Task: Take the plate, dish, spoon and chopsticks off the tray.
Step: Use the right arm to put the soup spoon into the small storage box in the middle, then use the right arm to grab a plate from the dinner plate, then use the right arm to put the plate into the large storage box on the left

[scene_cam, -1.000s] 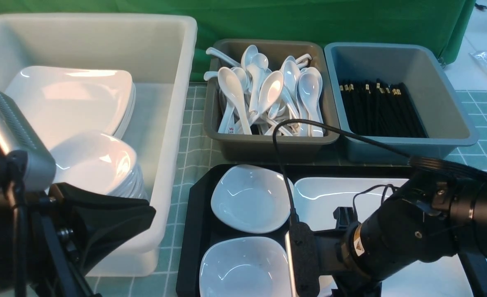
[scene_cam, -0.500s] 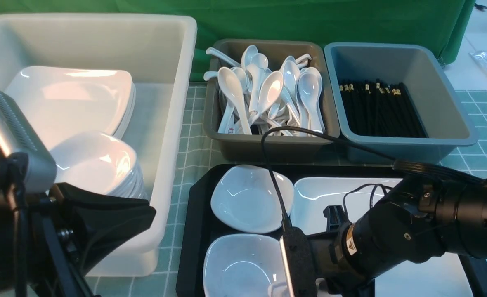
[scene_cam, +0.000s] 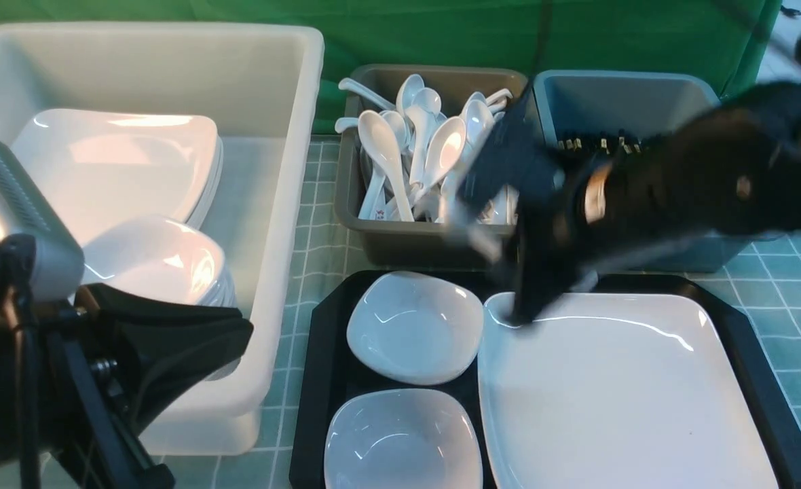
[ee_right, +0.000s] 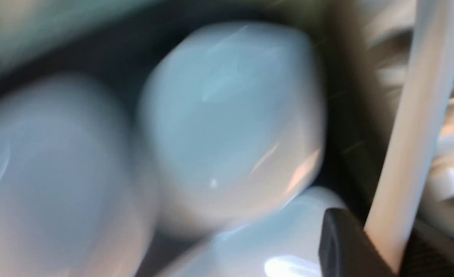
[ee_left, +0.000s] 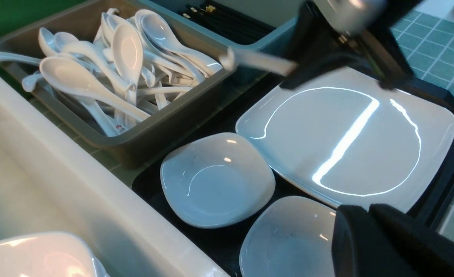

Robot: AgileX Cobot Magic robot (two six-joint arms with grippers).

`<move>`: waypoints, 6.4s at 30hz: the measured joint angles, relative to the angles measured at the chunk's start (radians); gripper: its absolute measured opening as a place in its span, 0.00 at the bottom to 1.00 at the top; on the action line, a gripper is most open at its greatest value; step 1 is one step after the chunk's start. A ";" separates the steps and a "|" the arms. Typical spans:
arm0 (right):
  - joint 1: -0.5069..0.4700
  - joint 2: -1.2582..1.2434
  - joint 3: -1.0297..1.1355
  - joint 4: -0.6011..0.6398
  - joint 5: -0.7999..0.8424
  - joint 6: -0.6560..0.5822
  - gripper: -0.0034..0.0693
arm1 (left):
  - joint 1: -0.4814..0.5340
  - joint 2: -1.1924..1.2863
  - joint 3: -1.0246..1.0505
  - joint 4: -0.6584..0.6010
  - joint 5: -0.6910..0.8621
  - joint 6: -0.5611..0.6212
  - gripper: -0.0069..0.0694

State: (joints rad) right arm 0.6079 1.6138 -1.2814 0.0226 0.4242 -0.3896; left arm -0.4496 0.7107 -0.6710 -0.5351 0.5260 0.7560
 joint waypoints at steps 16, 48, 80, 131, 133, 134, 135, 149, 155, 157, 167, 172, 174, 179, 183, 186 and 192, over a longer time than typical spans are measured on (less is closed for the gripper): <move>-0.210 0.493 -0.519 0.000 -0.127 0.643 0.48 | 0.000 0.000 0.000 -0.012 -0.003 0.003 0.11; -0.111 -0.266 -0.034 -0.060 0.662 0.321 0.07 | -0.067 0.109 0.000 -0.013 0.074 0.012 0.11; 0.374 0.123 0.378 -0.346 0.086 0.666 0.64 | -0.068 0.116 0.000 0.013 -0.027 0.029 0.11; 0.455 0.157 -0.551 -0.319 0.075 -0.466 0.13 | -0.068 -0.389 -0.150 0.764 0.503 -0.787 0.11; 0.424 0.279 -0.661 -0.182 0.054 -0.640 0.13 | -0.068 -0.445 -0.150 0.785 0.574 -0.818 0.11; 0.413 0.327 -0.708 -0.131 0.054 -0.703 0.13 | -0.068 -0.459 -0.150 0.787 0.595 -0.820 0.11; 0.404 0.375 -0.756 -0.086 0.054 -0.760 0.13 | -0.068 -0.467 -0.150 0.787 0.605 -0.821 0.11; 0.353 0.830 -1.199 0.189 0.039 -1.130 0.13 | -0.068 -0.515 -0.150 0.736 0.685 -0.837 0.11; 0.305 0.874 -1.205 0.335 0.008 -1.273 0.13 | -0.068 -0.515 -0.150 0.704 0.685 -0.837 0.11; 0.301 0.879 -1.205 0.342 -0.003 -1.275 0.13 | -0.068 -0.515 -0.150 0.702 0.685 -0.837 0.11; 0.295 0.880 -1.205 0.369 -0.025 -1.276 0.13 | -0.068 -0.515 -0.150 0.691 0.685 -0.837 0.11; 0.294 0.880 -1.205 0.371 -0.028 -1.270 0.13 | -0.068 -0.515 -0.150 0.668 0.685 -0.837 0.11; 0.294 0.880 -1.205 0.372 -0.028 -1.266 0.14 | -0.068 -0.515 -0.150 0.659 0.685 -0.837 0.11; 0.294 0.881 -1.205 0.373 -0.028 -1.258 0.15 | -0.068 -0.515 -0.150 0.645 0.684 -0.834 0.11; 0.294 0.889 -1.205 0.375 -0.028 -1.245 0.15 | -0.068 -0.515 -0.150 0.641 0.673 -0.818 0.11; 0.294 0.895 -1.205 0.375 -0.028 -1.230 0.16 | -0.068 -0.515 -0.150 0.640 0.659 -0.815 0.11; 0.294 0.895 -1.205 0.375 -0.031 -1.214 0.22 | -0.068 -0.515 -0.150 0.640 0.651 -0.804 0.11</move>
State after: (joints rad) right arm 0.9022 2.5088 -2.4859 0.3980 0.3933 -1.6039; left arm -0.5179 0.1952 -0.8214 0.1052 1.1774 -0.0484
